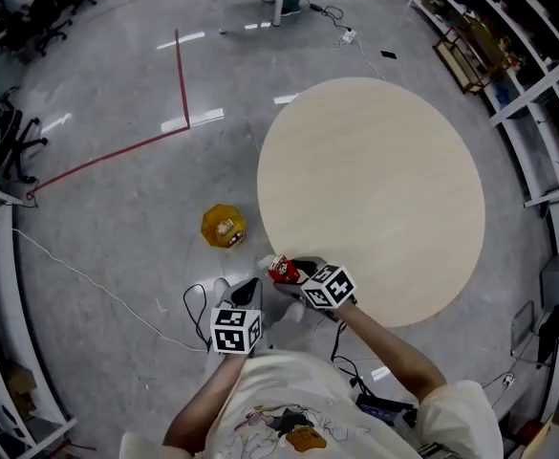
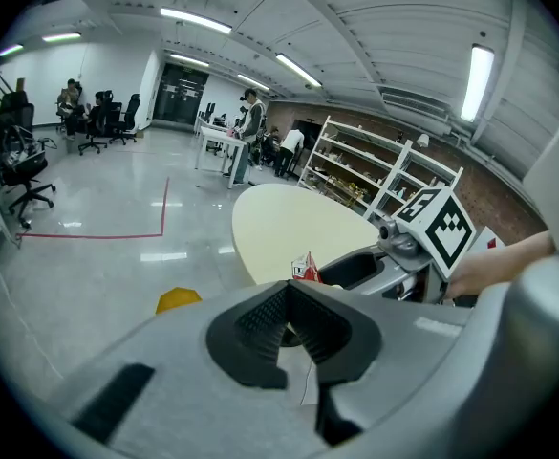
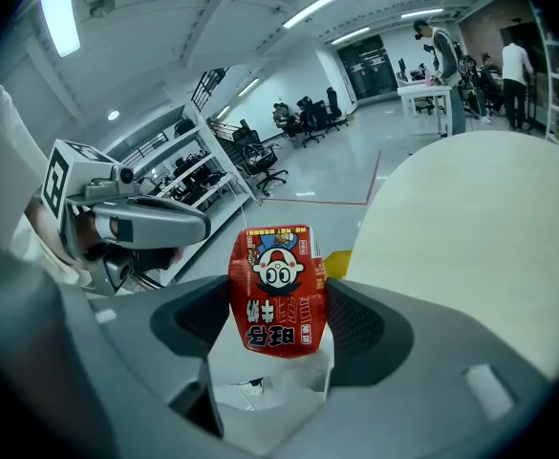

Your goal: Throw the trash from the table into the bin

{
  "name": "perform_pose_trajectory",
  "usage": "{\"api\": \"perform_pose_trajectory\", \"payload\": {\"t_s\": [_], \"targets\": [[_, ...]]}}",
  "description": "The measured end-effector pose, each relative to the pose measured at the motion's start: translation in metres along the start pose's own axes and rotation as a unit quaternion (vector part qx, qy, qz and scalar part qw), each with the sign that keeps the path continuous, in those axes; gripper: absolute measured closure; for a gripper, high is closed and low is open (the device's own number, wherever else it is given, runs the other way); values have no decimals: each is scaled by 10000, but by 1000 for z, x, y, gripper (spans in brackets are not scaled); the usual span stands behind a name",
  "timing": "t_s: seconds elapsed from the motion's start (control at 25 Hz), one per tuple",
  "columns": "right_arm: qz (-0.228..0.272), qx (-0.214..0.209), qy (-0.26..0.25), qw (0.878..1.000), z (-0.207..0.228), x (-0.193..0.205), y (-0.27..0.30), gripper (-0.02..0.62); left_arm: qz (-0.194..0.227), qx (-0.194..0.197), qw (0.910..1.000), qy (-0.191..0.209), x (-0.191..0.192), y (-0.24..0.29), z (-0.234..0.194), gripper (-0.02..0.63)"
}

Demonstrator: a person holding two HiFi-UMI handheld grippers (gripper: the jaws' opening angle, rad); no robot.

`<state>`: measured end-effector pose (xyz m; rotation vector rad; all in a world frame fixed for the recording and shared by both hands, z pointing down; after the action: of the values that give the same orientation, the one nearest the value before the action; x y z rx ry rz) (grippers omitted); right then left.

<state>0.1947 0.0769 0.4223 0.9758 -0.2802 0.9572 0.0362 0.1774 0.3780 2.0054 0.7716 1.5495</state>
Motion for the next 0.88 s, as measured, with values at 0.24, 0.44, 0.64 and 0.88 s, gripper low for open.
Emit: {"api": "perform_pose_trajectory", "payload": {"t_s": [0.24,0.44,0.64,0.88], "targets": [[-89,152,201,9996,7,-31,50,270,-203,-104,9988,-428,0,4,-57,600],[-117,220,329,9991,16,-56,93,270,-400,-177,9961,-771,7,17,-102,600],[-257,224,425,9985,25,-80,132,270,-564,-209,9924,-1074,12,34,-140,600],[-439,433,690,9957,54,-88,182,270,-731,-234,9868,-1424,21,69,-177,600]]}}
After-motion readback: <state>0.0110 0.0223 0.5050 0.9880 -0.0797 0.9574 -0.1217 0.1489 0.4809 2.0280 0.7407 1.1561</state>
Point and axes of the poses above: the fingertips, and each gripper's own axes: y forward along the fingers, z to its right, x out of its underside, the point moved 10 cm from there along -y, backward along the fingers, and after that the axes turned 12 degrees about -x, right-handed, at the moved point
